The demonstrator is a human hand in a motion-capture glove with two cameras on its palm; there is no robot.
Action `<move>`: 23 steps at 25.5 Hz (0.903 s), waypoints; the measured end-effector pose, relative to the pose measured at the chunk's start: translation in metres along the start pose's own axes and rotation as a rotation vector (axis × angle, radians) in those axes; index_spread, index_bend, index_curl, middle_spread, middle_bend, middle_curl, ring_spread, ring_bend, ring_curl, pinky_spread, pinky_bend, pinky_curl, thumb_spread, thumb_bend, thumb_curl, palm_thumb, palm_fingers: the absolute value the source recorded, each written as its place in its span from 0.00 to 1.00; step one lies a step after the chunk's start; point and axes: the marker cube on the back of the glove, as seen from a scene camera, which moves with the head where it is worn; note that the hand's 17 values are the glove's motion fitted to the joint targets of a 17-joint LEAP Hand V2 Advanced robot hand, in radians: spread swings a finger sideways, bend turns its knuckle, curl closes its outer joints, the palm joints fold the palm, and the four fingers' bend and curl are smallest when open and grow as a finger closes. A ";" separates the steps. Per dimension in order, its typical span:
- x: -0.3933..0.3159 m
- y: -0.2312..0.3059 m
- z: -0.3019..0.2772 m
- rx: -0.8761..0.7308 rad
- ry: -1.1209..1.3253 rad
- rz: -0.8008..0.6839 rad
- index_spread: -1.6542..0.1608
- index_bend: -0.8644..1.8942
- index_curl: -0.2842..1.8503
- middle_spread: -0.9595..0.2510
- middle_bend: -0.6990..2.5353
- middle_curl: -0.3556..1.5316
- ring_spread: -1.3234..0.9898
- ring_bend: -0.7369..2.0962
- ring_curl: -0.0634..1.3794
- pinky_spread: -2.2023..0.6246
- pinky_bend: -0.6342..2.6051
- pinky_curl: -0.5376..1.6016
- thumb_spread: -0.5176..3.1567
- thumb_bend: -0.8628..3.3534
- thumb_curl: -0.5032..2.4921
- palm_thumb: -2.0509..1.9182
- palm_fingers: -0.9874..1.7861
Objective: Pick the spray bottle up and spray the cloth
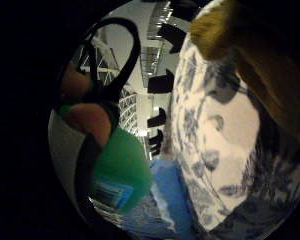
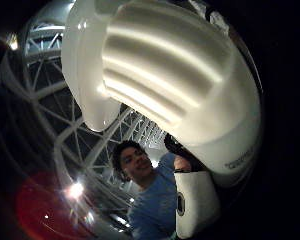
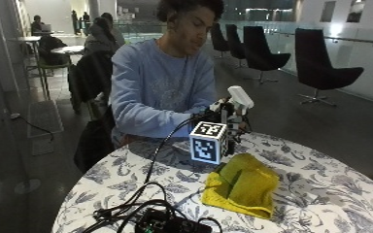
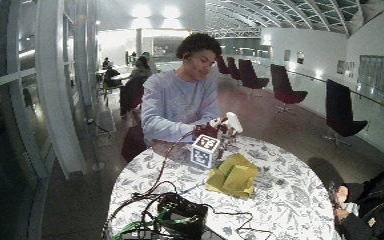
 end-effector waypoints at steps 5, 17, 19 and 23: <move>0.001 -0.023 0.045 -0.115 0.099 -0.197 0.79 0.37 0.30 0.72 0.29 0.47 0.56 0.47 0.34 0.82 0.27 0.42 0.31 0.20 0.39 0.76 0.75; 0.062 -0.078 0.146 -0.341 0.300 -0.298 0.78 0.37 0.31 0.71 0.28 0.46 0.56 0.44 0.33 0.82 0.25 0.41 0.31 0.20 0.39 0.77 0.73; 0.071 -0.080 0.151 -0.350 0.303 -0.287 0.77 0.37 0.32 0.71 0.28 0.46 0.56 0.44 0.33 0.82 0.25 0.41 0.31 0.20 0.39 0.77 0.72; 0.082 -0.081 0.156 -0.378 0.333 -0.283 0.77 0.37 0.32 0.71 0.28 0.46 0.55 0.43 0.33 0.82 0.24 0.40 0.32 0.20 0.39 0.77 0.72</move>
